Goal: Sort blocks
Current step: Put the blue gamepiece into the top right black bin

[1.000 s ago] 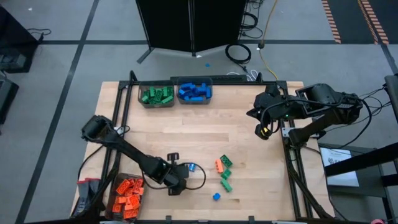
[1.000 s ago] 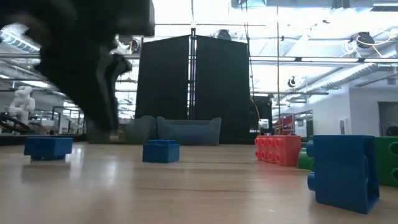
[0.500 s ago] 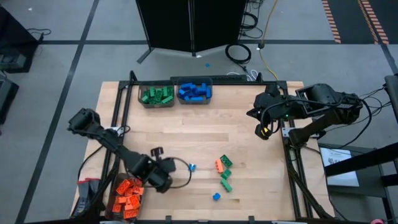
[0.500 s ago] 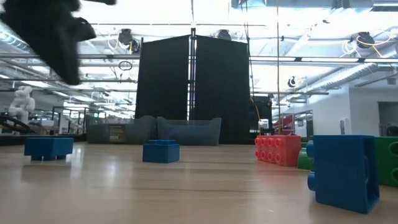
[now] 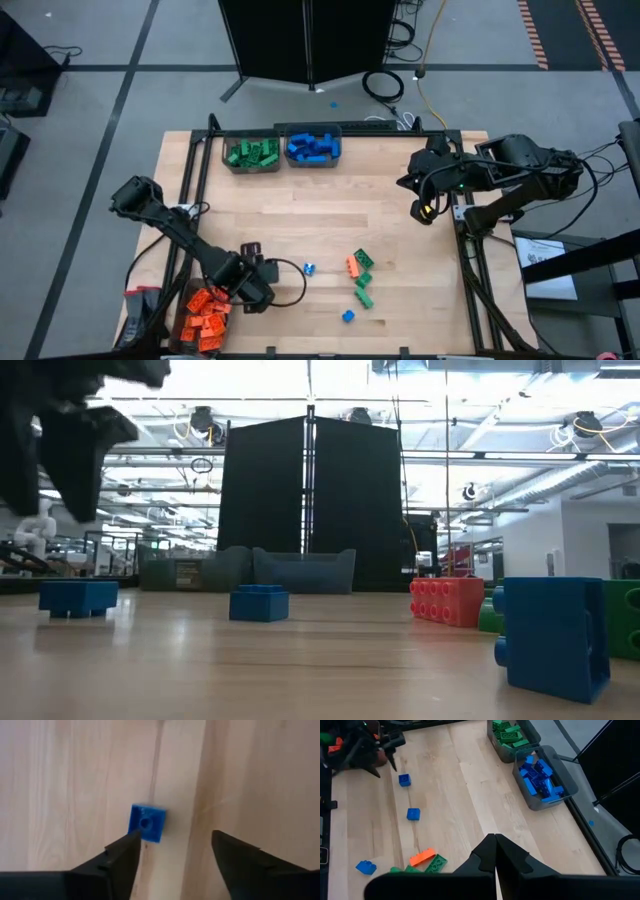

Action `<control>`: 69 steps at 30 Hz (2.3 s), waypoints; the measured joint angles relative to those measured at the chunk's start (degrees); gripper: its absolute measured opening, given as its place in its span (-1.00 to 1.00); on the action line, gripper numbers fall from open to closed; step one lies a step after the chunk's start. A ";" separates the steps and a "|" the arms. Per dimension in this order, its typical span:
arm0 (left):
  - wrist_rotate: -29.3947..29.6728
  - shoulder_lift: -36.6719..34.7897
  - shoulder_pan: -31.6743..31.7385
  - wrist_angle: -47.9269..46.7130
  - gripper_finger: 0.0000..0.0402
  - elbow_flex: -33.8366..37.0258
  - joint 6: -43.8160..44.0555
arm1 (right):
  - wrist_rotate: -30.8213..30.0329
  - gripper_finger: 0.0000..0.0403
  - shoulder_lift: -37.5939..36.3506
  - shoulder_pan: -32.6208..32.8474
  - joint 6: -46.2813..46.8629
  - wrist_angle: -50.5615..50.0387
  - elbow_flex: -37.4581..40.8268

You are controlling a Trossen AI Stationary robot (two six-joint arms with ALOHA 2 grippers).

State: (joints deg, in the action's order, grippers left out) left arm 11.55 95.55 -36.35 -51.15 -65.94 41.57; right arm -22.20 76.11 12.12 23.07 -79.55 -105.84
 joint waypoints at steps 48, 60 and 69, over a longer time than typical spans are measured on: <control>-6.50 0.50 12.77 19.79 -0.41 13.00 -7.42 | -0.22 -1.00 0.01 -0.01 0.44 0.00 0.00; 12.17 0.31 30.40 18.71 -0.41 4.95 -12.69 | -0.17 -1.00 0.00 -0.02 3.00 0.00 -0.01; 15.91 0.26 49.13 44.55 -0.41 2.68 -21.14 | -0.20 -1.00 0.00 0.00 4.79 0.00 -0.01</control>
State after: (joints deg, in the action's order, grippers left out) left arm 27.46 95.81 12.78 -6.60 -63.26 20.43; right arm -22.39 76.10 12.12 27.86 -79.55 -105.85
